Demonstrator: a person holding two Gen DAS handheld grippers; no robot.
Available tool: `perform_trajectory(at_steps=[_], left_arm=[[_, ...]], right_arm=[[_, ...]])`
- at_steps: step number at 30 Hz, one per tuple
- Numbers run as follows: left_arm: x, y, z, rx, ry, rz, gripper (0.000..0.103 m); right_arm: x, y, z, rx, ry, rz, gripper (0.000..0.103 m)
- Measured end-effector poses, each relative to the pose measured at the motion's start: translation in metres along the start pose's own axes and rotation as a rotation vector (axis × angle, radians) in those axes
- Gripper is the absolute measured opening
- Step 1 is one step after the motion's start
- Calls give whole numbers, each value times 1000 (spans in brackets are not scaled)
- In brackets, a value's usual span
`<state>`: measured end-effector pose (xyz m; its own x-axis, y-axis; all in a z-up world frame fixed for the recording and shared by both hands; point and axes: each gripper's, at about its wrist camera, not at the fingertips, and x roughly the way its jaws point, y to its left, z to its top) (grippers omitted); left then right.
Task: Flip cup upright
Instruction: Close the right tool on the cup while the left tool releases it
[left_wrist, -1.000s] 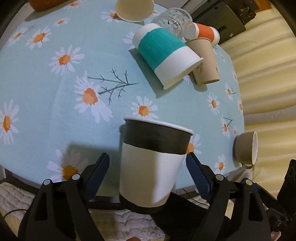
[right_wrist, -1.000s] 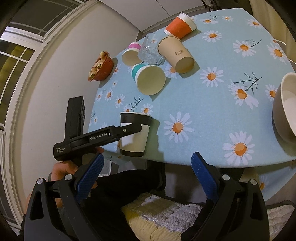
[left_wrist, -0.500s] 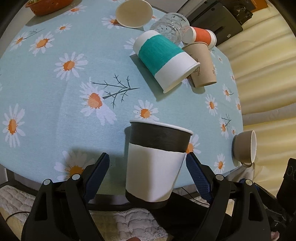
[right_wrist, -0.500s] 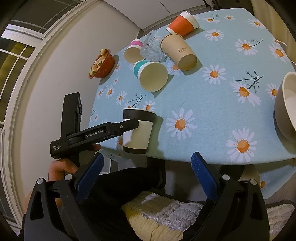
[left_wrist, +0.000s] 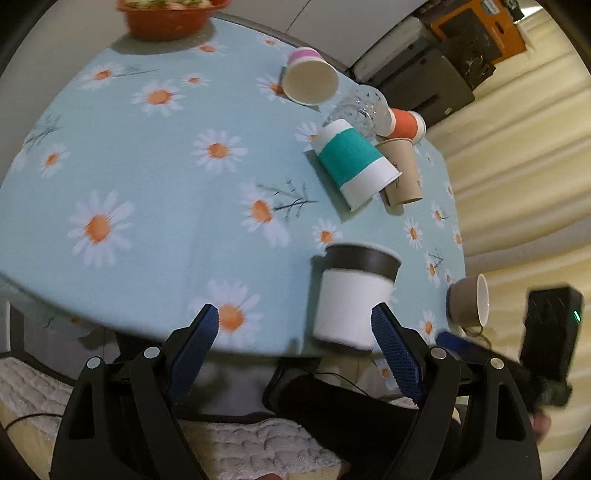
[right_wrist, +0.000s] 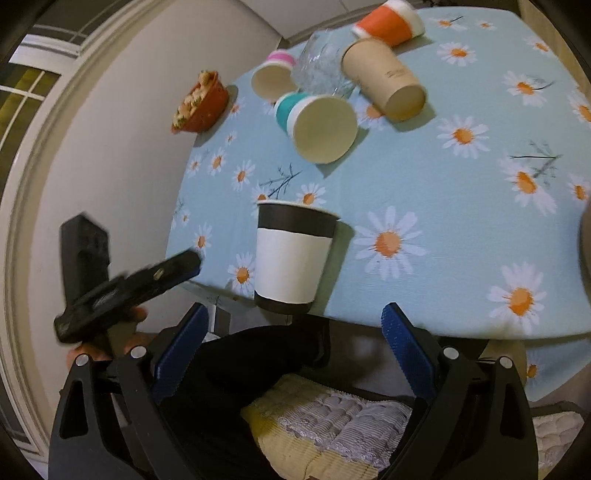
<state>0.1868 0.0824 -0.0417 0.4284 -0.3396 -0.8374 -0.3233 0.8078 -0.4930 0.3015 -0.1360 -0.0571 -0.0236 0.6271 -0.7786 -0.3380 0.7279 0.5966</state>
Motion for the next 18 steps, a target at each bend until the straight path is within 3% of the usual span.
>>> perform_trajectory(at_steps=[8,13,18], left_arm=[[-37,24,-44,-42,-118,-125,83],[-39,21,-63,-20,-166,-180,83],[-37,21,-76,-13,-214,-212,83]], right_arm=[[36,9,23,29,16,-69,89],[60,9,32,82,45,-112,78],[69,11,35,99,51,-123,77]])
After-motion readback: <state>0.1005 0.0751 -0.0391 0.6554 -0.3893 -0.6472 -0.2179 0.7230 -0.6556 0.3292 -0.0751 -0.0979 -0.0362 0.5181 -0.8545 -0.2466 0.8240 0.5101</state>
